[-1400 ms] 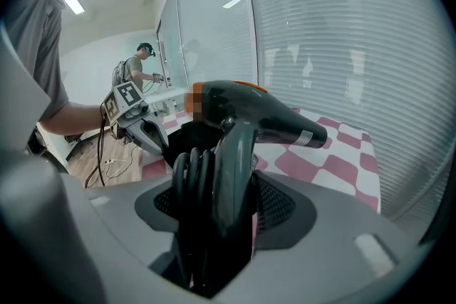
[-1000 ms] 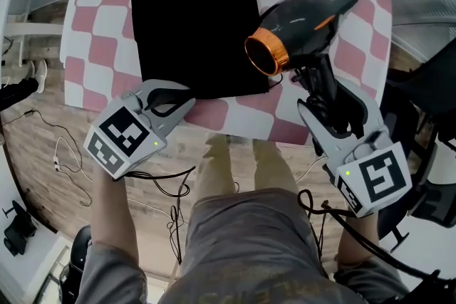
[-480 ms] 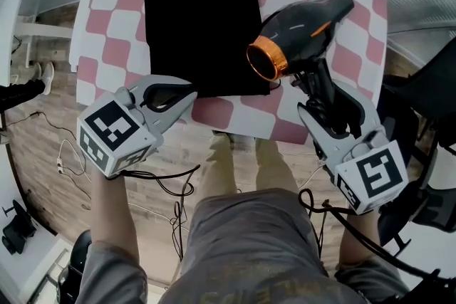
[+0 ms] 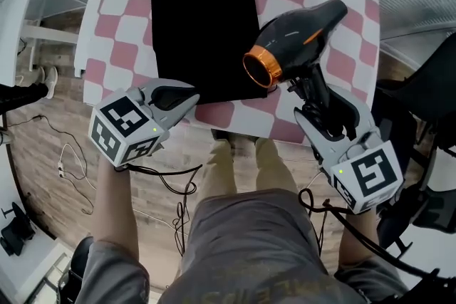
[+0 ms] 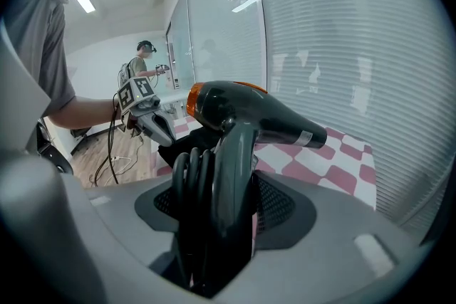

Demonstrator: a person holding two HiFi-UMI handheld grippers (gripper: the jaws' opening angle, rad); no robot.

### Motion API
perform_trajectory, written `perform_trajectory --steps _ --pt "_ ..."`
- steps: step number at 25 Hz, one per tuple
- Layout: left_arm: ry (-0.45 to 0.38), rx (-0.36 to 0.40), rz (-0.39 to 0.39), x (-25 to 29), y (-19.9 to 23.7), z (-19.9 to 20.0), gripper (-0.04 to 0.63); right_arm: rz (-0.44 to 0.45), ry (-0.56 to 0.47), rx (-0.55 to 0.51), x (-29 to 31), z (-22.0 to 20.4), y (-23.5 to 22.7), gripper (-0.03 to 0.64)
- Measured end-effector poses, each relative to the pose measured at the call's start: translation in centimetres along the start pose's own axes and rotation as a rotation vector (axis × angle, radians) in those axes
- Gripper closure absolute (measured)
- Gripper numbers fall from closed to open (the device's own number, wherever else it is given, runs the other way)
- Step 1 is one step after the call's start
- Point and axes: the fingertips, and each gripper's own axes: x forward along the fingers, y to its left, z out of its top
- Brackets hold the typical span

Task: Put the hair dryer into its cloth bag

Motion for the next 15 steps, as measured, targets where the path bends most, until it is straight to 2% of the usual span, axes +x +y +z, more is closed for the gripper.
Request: perform_trajectory --steps 6,15 --pt "-0.093 0.016 0.068 -3.1 1.3 3.5 0.583 0.069 -0.017 -0.063 -1.0 1.3 2.2 0.341" --pt "-0.161 0.023 0.087 -5.9 1.9 8.9 0.584 0.254 -0.029 -0.239 -2.9 2.9 7.1 0.341"
